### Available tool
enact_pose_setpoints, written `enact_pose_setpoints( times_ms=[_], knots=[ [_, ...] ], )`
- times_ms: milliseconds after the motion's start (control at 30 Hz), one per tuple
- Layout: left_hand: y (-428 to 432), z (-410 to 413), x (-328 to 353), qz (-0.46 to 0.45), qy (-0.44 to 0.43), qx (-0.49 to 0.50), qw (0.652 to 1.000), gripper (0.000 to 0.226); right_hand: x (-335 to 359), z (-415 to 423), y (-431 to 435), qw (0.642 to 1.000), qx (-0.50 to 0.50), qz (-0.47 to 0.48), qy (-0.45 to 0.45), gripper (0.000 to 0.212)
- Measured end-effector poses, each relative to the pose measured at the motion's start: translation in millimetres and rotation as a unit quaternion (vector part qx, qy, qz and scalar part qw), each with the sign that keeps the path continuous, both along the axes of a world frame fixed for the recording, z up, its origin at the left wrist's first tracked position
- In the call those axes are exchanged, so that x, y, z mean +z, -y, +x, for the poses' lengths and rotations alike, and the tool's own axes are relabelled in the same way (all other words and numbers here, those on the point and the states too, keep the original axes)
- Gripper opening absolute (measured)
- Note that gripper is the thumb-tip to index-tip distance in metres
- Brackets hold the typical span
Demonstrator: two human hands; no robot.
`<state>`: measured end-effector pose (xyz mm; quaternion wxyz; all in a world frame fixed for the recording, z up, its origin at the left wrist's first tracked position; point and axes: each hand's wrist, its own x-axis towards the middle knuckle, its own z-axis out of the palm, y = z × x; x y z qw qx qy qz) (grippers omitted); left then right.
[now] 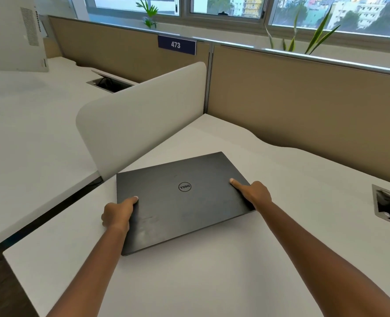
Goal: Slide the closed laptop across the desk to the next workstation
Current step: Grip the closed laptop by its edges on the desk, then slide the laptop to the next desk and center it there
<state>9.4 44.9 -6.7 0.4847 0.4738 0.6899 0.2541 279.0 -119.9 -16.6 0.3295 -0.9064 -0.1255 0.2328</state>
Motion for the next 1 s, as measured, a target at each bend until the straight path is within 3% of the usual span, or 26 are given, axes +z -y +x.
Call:
enact_pose_setpoints(
  times_ms=[500, 1000],
  knots=[
    [85, 81, 43, 0.006, 0.095, -0.163, 0.982, 0.047, 47, 25, 173, 0.982, -0.172, 0.055, 0.058, 0.060],
    [250, 154, 39, -0.040, 0.107, -0.361, 0.926, 0.037, 50, 3, 400, 0.934, -0.349, 0.019, 0.070, 0.062]
  ],
)
